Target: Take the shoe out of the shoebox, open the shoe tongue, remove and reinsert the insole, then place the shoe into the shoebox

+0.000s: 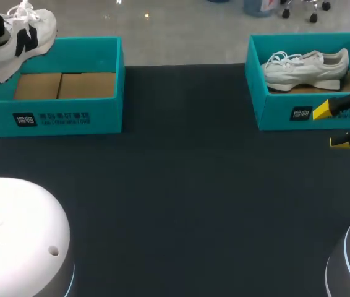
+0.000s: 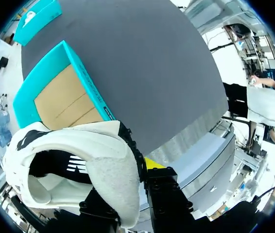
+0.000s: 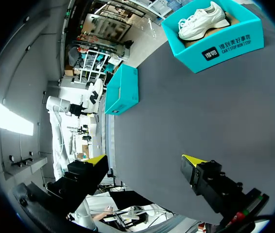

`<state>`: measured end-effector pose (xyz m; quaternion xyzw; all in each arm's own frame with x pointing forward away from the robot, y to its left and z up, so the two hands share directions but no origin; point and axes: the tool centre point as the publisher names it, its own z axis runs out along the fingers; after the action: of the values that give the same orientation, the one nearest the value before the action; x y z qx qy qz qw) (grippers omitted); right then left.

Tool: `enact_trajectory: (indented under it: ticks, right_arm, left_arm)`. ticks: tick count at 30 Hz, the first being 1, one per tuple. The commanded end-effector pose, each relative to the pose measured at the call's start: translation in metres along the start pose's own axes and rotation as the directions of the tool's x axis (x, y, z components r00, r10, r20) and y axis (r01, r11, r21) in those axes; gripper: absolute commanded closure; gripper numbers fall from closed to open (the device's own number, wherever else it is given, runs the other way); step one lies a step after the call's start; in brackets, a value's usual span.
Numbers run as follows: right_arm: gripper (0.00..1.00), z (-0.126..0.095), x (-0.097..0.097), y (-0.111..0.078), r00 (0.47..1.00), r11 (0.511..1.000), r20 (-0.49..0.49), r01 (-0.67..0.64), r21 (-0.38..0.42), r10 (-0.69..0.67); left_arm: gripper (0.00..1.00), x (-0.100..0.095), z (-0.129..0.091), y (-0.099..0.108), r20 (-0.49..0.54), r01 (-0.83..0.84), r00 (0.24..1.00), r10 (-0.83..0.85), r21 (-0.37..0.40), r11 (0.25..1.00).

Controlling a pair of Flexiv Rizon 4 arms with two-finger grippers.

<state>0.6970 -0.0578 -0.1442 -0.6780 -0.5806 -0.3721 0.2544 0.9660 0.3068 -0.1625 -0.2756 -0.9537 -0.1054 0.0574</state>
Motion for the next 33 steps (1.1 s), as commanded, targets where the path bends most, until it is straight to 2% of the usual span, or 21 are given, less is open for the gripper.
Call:
enact_trajectory:
  ticks: [1,2,4,6,7,8,10,12,13,30,33]
  right_arm:
    - [0.0,0.001,0.0,0.0,1.0,1.0,0.003,-0.001,-0.001,0.001]
    - [0.0,0.001,0.0,0.0,1.0,1.0,0.003,-0.001,-0.001,0.001]
    - [0.0,0.001,0.0,0.0,1.0,1.0,0.003,-0.001,-0.001,0.001]
    - [0.0,0.001,0.0,0.0,1.0,1.0,0.003,-0.001,-0.001,0.001]
    - [0.0,0.001,0.0,0.0,1.0,1.0,0.003,-0.001,-0.001,0.001]
    - [0.0,0.001,0.0,0.0,1.0,1.0,0.003,-0.001,-0.001,0.001]
    - [0.0,0.001,0.0,0.0,1.0,1.0,0.003,-0.001,-0.001,0.001]
    - [0.0,0.001,0.0,0.0,1.0,1.0,0.003,-0.001,-0.001,0.001]
    - [0.0,0.001,0.0,0.0,1.0,1.0,0.003,-0.001,-0.001,0.001]
    - [0.0,0.001,0.0,0.0,1.0,1.0,0.003,-0.001,-0.001,0.001]
    - [0.0,0.001,0.0,0.0,1.0,1.0,0.003,-0.001,-0.001,0.001]
  left_arm:
    - [1.0,0.005,0.001,0.01,0.087,-0.422,0.902,0.424,-0.034,0.906]
    - [1.0,0.001,0.001,0.013,0.08,-0.487,0.87,0.487,-0.015,0.873]
    - [1.0,-0.004,0.002,0.016,0.053,-0.562,0.825,0.563,-0.033,0.826]
    - [1.0,-0.008,0.003,0.016,0.012,-0.695,0.718,0.696,-0.052,0.717]
    - [1.0,-0.011,0.003,0.015,-0.014,-0.717,0.697,0.717,-0.054,0.695]
    - [1.0,-0.013,0.0,0.016,0.015,-0.775,0.63,0.776,-0.039,0.63]
    - [1.0,-0.016,-0.001,0.02,0.0,-0.826,0.559,0.829,-0.082,0.558]
    - [1.0,-0.019,-0.002,0.025,0.008,-0.874,0.479,0.878,-0.086,0.478]
    - [1.0,-0.019,-0.002,0.027,-0.016,-0.868,0.492,0.871,-0.088,0.489]
    - [1.0,-0.019,-0.002,0.027,-0.016,-0.868,0.492,0.871,-0.088,0.489]
    - [1.0,-0.03,0.004,0.03,-0.005,-0.876,0.478,0.878,-0.072,0.476]
